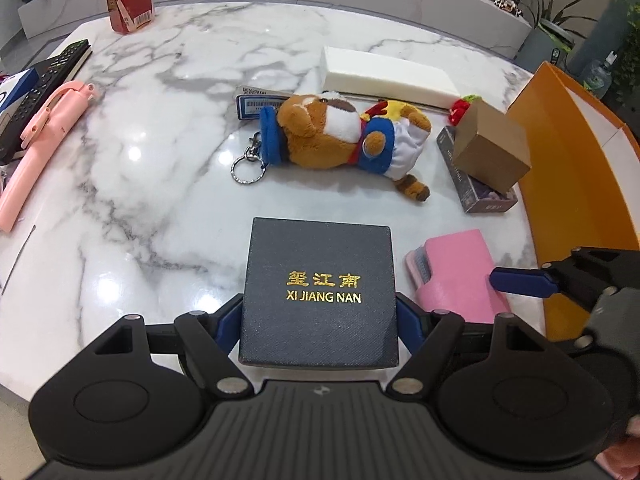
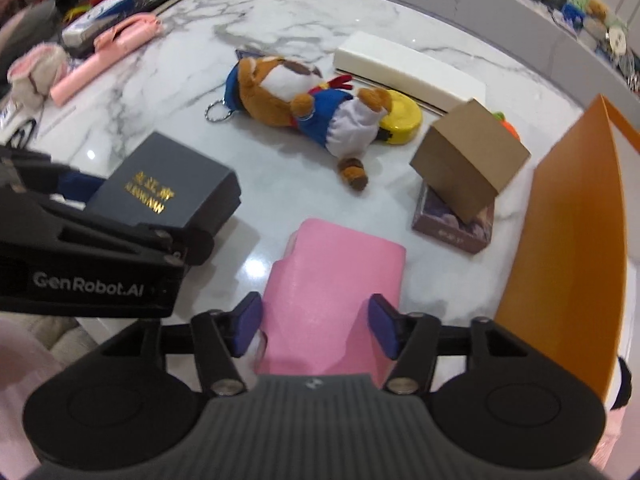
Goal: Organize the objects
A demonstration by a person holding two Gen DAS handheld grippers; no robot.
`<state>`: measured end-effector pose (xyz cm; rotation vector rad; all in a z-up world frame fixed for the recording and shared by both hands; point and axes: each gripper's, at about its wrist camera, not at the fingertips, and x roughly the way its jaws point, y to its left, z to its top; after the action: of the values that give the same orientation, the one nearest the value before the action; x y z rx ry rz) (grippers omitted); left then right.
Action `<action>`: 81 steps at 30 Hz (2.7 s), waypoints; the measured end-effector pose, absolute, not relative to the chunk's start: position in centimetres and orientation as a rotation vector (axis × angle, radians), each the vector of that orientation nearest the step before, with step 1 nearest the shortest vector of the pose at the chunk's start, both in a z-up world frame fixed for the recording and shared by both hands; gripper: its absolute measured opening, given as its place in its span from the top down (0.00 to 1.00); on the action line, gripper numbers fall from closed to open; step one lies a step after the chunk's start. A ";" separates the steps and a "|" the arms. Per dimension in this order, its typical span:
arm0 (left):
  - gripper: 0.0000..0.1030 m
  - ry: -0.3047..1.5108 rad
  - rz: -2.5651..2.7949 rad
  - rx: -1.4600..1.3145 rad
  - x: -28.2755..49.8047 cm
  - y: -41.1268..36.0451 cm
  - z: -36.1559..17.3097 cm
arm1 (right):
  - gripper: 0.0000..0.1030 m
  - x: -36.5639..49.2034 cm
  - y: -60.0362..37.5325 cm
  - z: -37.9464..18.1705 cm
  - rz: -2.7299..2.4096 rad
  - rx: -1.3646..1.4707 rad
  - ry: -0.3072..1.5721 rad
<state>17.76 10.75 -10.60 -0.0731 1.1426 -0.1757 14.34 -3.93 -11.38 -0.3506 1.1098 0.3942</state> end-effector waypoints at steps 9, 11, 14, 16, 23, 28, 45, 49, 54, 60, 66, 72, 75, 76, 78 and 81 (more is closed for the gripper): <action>0.14 1.138 -0.182 -0.084 17.9 10.8 -10.6 | 0.39 13.8 -3.1 -12.0 0.381 -0.446 1.086; 0.14 1.134 -0.186 -0.082 17.7 10.7 -10.4 | 0.51 13.8 -3.8 -11.3 0.404 -0.409 1.096; 0.14 1.133 -0.196 -0.089 17.5 10.4 -10.1 | 0.69 13.6 -4.7 -9.7 0.428 -0.353 1.091; 0.14 1.135 -0.201 -0.090 17.4 10.2 -9.9 | 0.75 13.6 -5.6 -8.8 0.432 -0.309 1.094; 0.14 1.155 -0.223 -0.029 16.4 8.5 -9.5 | 1.00 14.3 -10.2 -5.5 0.460 -0.010 1.135; 0.14 1.185 -0.265 0.020 16.0 6.3 -10.4 | 1.00 14.9 -11.5 -6.3 0.425 0.043 1.188; 0.14 1.260 -0.202 0.083 16.4 7.0 -11.7 | 0.46 16.4 -9.8 -10.8 0.372 0.011 1.189; 0.14 1.269 -0.217 0.095 16.5 6.6 -11.9 | 0.35 17.0 -10.1 -12.5 0.366 0.070 1.226; 0.15 1.298 -0.183 0.101 16.9 6.6 -12.7 | 0.54 17.1 -10.7 -12.5 0.370 0.133 1.233; 0.15 1.298 -0.166 0.097 17.1 6.9 -12.6 | 0.70 16.0 -11.1 -10.7 0.384 0.196 1.219; 0.15 1.302 -0.159 0.087 17.4 7.1 -12.5 | 0.81 15.1 -10.6 -7.8 0.456 0.236 1.162; 0.15 1.302 -0.156 0.068 17.5 7.5 -12.3 | 0.76 16.2 -9.5 -8.4 0.467 0.245 1.194; 0.15 1.302 -0.157 0.074 17.5 7.4 -12.2 | 0.76 16.5 -8.6 -9.3 0.458 0.215 1.200; 0.15 1.301 -0.158 0.074 17.6 7.4 -12.2 | 0.76 16.5 -8.5 -9.6 0.449 0.211 1.203; 0.15 1.300 -0.162 0.069 17.5 7.5 -12.1 | 0.77 16.4 -8.5 -10.0 0.438 0.222 1.197; 0.15 1.294 -0.175 0.027 17.6 8.0 -12.0 | 0.78 15.9 -8.6 -9.7 0.440 0.218 1.181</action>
<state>17.61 8.02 -12.01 0.0266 1.2938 -0.1753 15.88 -8.62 -9.70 0.2179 1.1814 0.4399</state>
